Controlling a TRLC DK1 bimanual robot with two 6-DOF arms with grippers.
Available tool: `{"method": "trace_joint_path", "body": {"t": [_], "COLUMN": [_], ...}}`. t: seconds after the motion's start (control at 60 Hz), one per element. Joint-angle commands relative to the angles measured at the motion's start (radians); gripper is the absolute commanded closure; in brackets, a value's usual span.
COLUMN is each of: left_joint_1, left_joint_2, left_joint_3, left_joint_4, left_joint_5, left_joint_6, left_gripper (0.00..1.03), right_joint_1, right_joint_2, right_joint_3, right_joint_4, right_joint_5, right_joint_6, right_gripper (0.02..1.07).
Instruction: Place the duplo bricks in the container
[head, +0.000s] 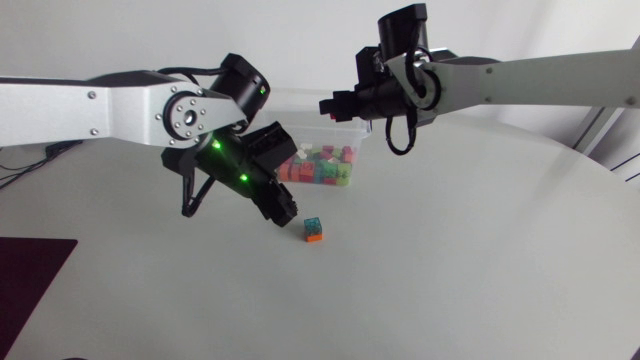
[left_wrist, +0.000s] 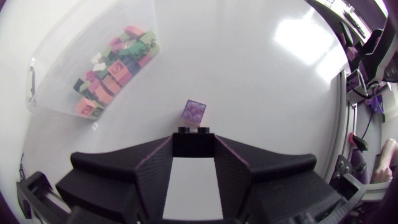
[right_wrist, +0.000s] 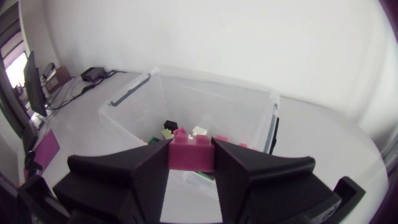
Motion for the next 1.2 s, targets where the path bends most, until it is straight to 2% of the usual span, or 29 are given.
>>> {"method": "trace_joint_path", "body": {"t": [0.0,0.133,0.183,0.233,0.25,0.267,0.317,0.383,0.517,0.6,0.867,1.183], "left_joint_1": [0.025,0.056,0.066,0.08,0.08,0.086,0.094,0.108,0.132,0.149,0.198,0.215], "left_joint_2": [-0.036,-0.049,-0.049,-0.046,-0.046,-0.042,-0.039,-0.029,-0.013,-0.001,0.126,0.235], "left_joint_3": [-0.008,0.022,0.033,0.045,0.047,0.051,0.059,0.082,0.114,0.125,0.245,0.357], "left_joint_4": [-0.008,-0.006,-0.003,0.008,0.009,0.023,0.038,0.081,0.14,0.224,0.336,0.428], "left_joint_5": [0.021,0.042,0.047,0.058,0.058,0.058,0.059,0.061,0.064,0.064,0.064,0.082], "left_joint_6": [0.0,-0.009,-0.014,-0.023,-0.025,-0.034,-0.046,-0.077,-0.123,-0.163,-0.252,-0.321], "left_gripper": [0.85,0.85,0.85,0.84,0.85,0.85,0.84,0.84,0.84,0.84,0.84,0.84], "right_joint_1": [0.019,0.025,0.021,0.013,0.013,0.01,0.006,0.004,-0.004,-0.005,0.062,0.167], "right_joint_2": [0.054,0.134,0.167,0.198,0.2,0.213,0.218,0.2,0.111,0.028,-0.204,-0.245], "right_joint_3": [0.056,0.129,0.162,0.198,0.201,0.223,0.231,0.226,0.162,0.089,-0.202,-0.406], "right_joint_4": [0.028,0.034,0.025,-0.006,-0.007,-0.027,-0.032,-0.045,-0.045,-0.045,-0.076,-0.121], "right_joint_5": [0.018,0.044,0.05,0.05,0.05,0.05,0.055,0.055,0.055,0.053,0.053,0.055], "right_joint_6": [-0.003,-0.008,-0.012,-0.012,-0.012,-0.012,-0.014,-0.014,-0.014,-0.015,-0.028,-0.067], "right_gripper": [0.72,0.71,0.61,0.46,0.45,0.34,0.18,0.09,0.08,0.08,0.08,0.08]}}
